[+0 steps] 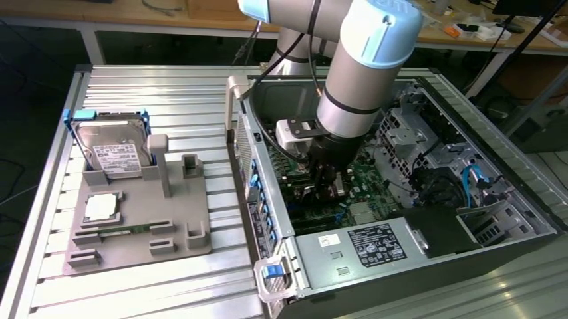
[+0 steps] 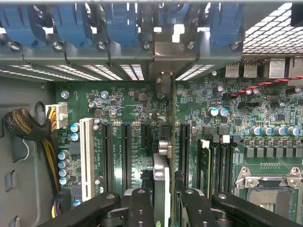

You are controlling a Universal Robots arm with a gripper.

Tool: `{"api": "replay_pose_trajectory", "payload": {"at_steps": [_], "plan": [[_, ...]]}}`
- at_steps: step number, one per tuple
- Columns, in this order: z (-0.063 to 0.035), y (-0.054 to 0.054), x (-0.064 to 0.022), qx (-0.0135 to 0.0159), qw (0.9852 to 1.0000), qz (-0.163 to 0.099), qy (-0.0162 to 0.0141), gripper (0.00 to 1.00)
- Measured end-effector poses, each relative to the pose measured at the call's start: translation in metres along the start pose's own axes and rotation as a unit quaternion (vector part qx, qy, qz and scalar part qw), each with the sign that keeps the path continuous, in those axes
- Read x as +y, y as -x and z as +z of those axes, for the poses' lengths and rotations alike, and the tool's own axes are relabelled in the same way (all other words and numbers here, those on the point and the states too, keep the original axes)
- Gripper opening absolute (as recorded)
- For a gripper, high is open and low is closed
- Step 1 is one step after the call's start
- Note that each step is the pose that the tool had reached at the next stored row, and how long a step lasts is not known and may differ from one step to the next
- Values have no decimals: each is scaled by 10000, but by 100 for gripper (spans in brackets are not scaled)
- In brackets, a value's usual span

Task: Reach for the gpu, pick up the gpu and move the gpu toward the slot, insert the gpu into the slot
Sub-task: 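Insert the gpu into the slot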

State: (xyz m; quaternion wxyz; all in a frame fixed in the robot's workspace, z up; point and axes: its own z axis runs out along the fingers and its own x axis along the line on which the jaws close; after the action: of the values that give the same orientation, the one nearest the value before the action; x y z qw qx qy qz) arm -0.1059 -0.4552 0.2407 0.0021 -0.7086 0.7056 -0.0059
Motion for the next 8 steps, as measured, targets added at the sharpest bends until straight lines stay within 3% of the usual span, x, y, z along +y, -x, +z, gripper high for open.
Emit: {"api": "replay_pose_trajectory", "payload": {"at_steps": [8], "plan": [[38,0,0,1,10000,0,1,27]]}}
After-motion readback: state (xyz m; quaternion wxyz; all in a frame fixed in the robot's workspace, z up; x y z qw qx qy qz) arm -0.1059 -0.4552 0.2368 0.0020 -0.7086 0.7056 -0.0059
